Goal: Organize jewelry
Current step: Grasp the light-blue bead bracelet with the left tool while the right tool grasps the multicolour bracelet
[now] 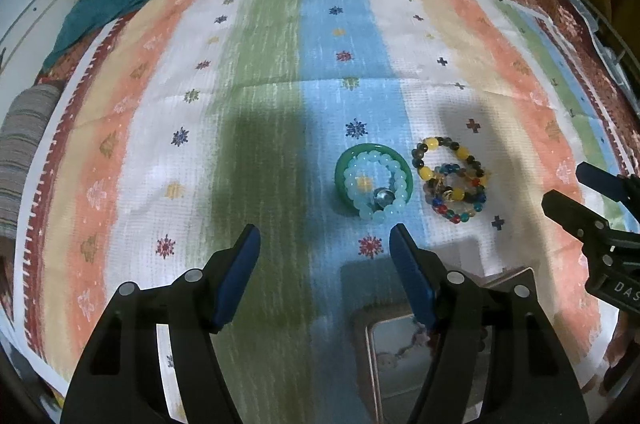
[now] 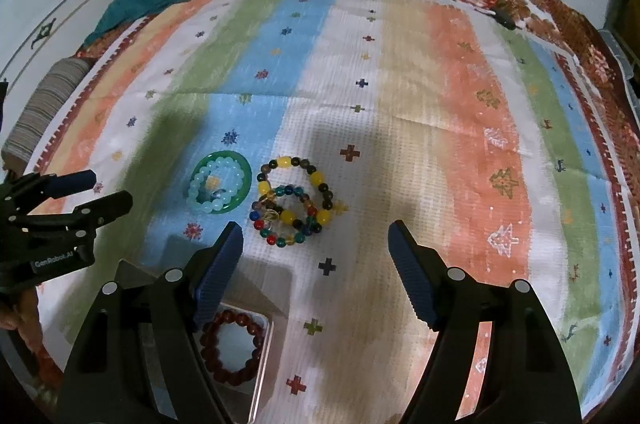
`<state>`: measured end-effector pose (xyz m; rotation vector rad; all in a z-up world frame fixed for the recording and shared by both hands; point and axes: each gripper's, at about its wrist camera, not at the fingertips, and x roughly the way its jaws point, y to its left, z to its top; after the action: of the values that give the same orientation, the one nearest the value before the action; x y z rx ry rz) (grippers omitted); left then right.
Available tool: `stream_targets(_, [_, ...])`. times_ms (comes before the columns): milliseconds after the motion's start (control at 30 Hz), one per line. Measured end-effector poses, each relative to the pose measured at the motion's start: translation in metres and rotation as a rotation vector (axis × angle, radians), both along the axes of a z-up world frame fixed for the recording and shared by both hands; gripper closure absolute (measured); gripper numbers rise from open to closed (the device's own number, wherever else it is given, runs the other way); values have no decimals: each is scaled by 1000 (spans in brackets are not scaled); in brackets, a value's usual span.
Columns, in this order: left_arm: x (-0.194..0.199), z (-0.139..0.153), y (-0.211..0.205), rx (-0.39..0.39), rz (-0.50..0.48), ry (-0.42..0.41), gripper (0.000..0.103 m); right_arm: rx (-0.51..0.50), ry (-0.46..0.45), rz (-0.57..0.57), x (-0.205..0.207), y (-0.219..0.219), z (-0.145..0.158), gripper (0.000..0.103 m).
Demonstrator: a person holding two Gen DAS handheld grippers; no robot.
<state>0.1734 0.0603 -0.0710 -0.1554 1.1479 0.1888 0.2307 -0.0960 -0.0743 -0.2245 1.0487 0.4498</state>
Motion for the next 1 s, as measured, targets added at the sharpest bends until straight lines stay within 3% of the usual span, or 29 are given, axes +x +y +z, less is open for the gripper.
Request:
stream_targets(500, [25,-21,-1,13,-30,52,36,-66,47,10,22,13,-28,28])
stream_targets(1000, [43,-39,10,-63,-13,82,36,-103,102,-7,41,20,-53,28])
